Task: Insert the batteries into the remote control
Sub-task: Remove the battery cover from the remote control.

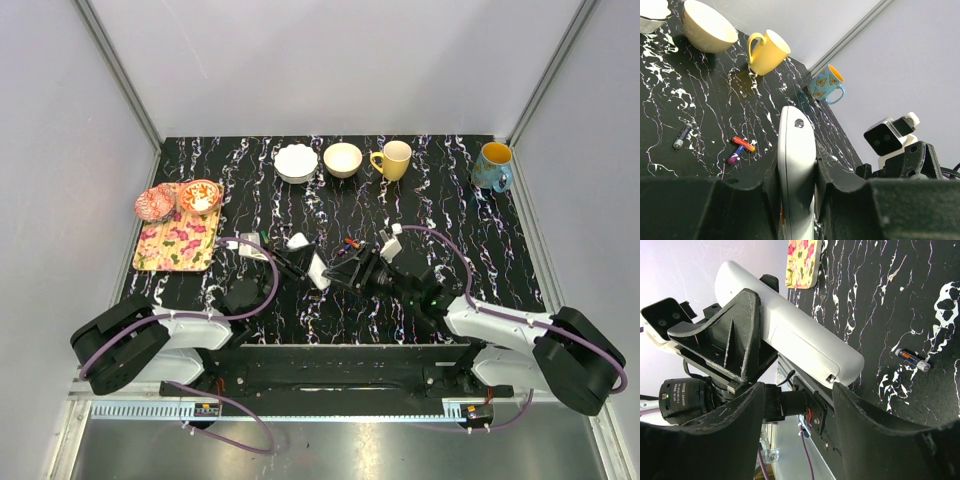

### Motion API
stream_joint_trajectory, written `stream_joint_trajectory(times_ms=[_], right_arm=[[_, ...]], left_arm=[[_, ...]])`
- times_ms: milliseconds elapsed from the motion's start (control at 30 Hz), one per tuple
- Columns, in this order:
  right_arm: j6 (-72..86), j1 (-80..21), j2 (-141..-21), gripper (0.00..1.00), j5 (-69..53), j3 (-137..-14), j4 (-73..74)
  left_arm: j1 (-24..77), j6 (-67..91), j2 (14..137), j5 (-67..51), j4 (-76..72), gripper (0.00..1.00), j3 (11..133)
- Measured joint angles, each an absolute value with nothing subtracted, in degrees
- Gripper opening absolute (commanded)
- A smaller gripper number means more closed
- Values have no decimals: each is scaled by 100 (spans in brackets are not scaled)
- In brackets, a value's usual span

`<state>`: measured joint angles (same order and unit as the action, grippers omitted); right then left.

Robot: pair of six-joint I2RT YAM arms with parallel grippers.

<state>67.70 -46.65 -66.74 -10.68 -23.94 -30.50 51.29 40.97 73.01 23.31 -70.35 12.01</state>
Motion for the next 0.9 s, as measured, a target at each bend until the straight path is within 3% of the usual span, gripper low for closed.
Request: stream_joint_trajectory(times_ms=[900], right_arm=[[6777, -4659, -7070, 61, -1175, -2397, -3188]], left_arm=[[5196, 4051, 7524, 2324, -7070, 0, 1240]])
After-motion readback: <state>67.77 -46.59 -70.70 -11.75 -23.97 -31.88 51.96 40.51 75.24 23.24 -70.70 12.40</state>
